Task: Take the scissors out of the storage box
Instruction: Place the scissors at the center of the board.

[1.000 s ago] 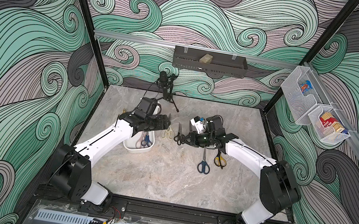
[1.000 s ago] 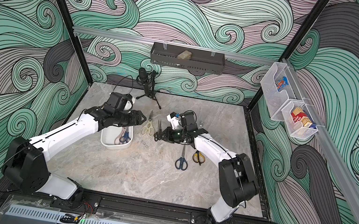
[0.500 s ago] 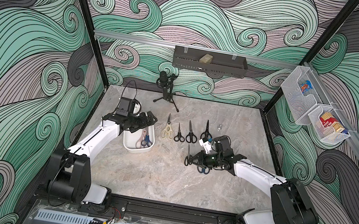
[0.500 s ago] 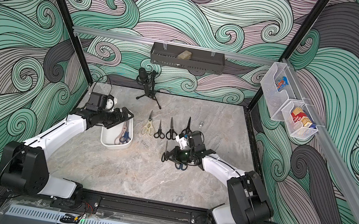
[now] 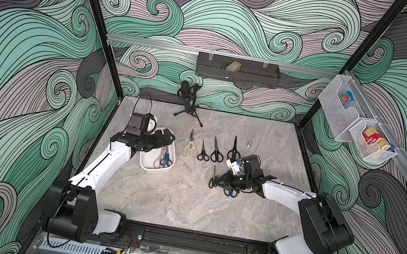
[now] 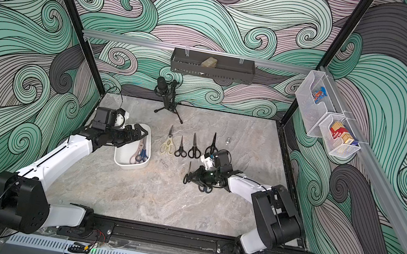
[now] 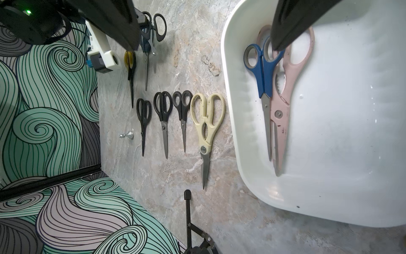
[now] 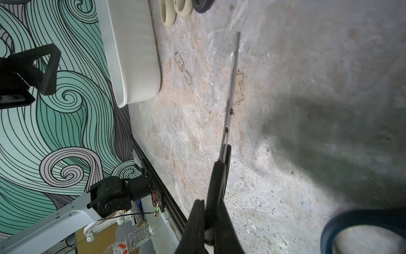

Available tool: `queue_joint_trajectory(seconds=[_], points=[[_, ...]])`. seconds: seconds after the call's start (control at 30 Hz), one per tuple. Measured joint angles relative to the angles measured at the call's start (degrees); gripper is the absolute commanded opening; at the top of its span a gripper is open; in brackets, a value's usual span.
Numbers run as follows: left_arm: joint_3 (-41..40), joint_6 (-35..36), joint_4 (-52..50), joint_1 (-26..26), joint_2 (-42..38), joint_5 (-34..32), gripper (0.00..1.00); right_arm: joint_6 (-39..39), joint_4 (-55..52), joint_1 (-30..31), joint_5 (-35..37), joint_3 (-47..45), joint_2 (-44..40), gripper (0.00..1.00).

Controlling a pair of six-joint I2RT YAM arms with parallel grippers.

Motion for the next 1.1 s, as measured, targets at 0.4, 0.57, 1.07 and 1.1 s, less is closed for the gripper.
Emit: queue_joint_trajectory(seconds=[0.4,0.57,1.07,1.1], points=[[-0.2,0.4,-0.7,1.0,-0.3,-0.7,0.95,1.4,0.2,0.0,1.6,-2.5,1.0,0.14],[-0.5,0.4,-0.9,1.1,-0.8,-0.7,0.95,1.4,0.2,0.0,2.7,-2.6,2.3,0.23],[-0.5,0.5,-1.1,2.2,-0.8,-0.7,0.95,0.4,-3.9,-0.3,7.5,-1.4,1.2,0.42],[-0.5,0.6,-1.1,2.2,-0.8,-0.8,0.95,0.2,-4.2,-0.3,7.7,-1.1,0.9,0.43]])
